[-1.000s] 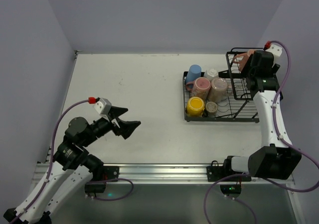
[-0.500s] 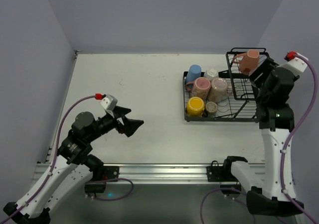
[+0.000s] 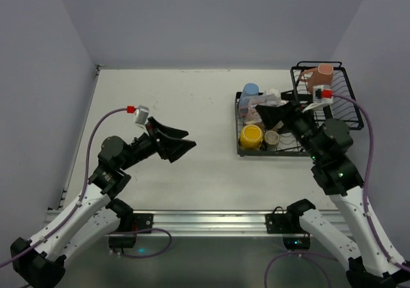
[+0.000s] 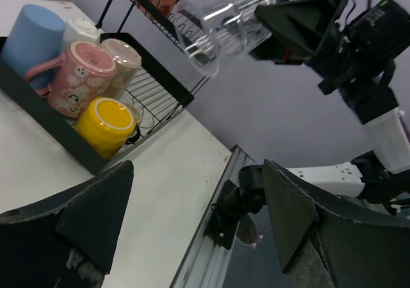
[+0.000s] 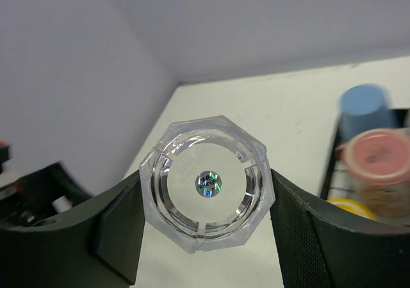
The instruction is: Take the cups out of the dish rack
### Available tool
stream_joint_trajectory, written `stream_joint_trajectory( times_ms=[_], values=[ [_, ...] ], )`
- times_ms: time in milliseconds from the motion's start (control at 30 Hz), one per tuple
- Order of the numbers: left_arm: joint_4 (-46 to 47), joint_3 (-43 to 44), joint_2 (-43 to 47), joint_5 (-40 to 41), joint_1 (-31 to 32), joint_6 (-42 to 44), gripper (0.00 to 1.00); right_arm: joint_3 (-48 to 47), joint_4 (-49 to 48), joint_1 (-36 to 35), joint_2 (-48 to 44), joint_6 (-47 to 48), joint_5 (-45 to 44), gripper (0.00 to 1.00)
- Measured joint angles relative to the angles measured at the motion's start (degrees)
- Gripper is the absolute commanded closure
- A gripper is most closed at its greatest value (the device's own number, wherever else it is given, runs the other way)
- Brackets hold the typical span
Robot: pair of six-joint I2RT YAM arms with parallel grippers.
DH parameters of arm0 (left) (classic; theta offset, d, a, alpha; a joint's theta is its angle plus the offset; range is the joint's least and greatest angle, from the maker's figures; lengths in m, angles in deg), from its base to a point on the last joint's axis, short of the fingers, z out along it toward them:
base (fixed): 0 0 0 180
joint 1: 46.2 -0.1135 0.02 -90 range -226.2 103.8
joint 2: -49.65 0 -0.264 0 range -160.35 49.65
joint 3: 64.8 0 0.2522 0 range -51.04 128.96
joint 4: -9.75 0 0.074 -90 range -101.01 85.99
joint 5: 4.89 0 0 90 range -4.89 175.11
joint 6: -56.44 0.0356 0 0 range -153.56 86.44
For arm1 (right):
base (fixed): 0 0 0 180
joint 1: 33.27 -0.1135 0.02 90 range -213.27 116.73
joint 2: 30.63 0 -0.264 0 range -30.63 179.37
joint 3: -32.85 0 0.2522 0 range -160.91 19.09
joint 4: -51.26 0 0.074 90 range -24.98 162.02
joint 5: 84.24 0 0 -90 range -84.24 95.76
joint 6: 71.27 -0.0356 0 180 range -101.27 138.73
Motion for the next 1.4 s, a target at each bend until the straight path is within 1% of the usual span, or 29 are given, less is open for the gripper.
stream_joint_trajectory(
  times_ms=[100, 233, 367, 567, 667, 700, 767, 800, 833, 900, 933, 967, 1000, 1100, 1167, 1267, 1333, 1400],
  values=[
    [7.72, -2.43, -3.26, -0.79, 0.00, -5.88, 0.18, 6.25, -7.43, -5.90, 2.84, -5.14, 6.23, 0.70],
    [13.09, -4.31, -5.66, -0.70, 0.13, -11.06, 0.18, 12.48, -18.08, -12.55, 8.09, -11.17, 11.17, 0.70],
    [17.35, -4.59, -6.47, -0.48, 0.61, -13.99, 0.21, 14.51, -26.23, -17.18, 11.85, -14.78, 12.98, 0.70],
    [20.76, -4.70, -7.28, -0.42, 0.76, -15.82, 0.34, 15.58, -35.89, -20.15, 15.80, -18.32, 14.19, 0.70],
    [22.12, -5.07, -7.41, -0.44, 1.03, -16.33, 0.47, 16.20, -40.33, -20.46, 18.01, -20.17, 14.36, 0.70],
    [22.38, -5.22, -7.43, -0.42, 1.07, -16.44, 0.58, 16.50, -41.64, -20.55, 18.88, -20.81, 14.53, 0.70],
    [22.73, -5.73, -7.45, 0.17, 1.07, -16.98, 0.68, 16.85, -44.46, -20.59, 20.85, -22.47, 15.30, 0.70],
    [22.80, -6.08, -7.45, 0.85, 1.05, -17.00, 0.81, 16.85, -45.53, -20.61, 21.59, -23.02, 15.47, 0.69],
    [22.95, -6.34, -7.43, 1.38, 1.05, -17.20, 0.86, 16.85, -46.38, -20.68, 22.29, -23.56, 15.61, 0.59],
    [23.82, -6.47, -6.91, 2.67, 1.07, -18.34, 1.00, 17.05, -48.70, -20.65, 23.30, -24.72, 15.65, 0.35],
    [23.76, -6.32, -6.49, 3.06, 1.11, -18.34, 1.00, 17.11, -49.46, -20.70, 23.43, -25.20, 15.72, 0.24],
    [22.84, -5.81, -5.92, 3.50, 1.29, -18.01, 1.00, 17.29, -49.99, -20.87, 23.37, -25.57, 15.50, 0.06],
    [20.94, -4.98, -5.51, 4.35, 1.73, -16.55, 1.00, 17.49, -49.90, -20.96, 23.08, -25.81, 14.91, 0.01],
    [11.72, -1.51, -5.18, 12.04, 1.79, -10.67, 1.00, 19.12, -47.15, -21.59, 20.55, -24.24, 12.24, 0.01],
    [2.27, 3.06, -7.32, 18.62, 1.68, -6.01, 1.00, 20.33, -43.47, -21.79, 17.55, -22.80, 10.38, 0.01],
    [-13.86, 14.34, -15.04, 29.20, 1.29, 1.66, 1.00, 22.10, -37.90, -21.84, 12.37, -20.24, 7.06, 0.01],
    [-21.86, 22.23, -21.40, 33.90, -0.20, 6.05, 1.00, 23.71, -34.01, -21.84, 8.22, -18.01, 4.79, 0.01],
    [-28.92, 28.98, -27.85, 36.81, -3.72, 10.38, 1.00, 24.72, -29.62, -21.84, 4.92, -15.34, 2.86, 0.01]
  ],
)
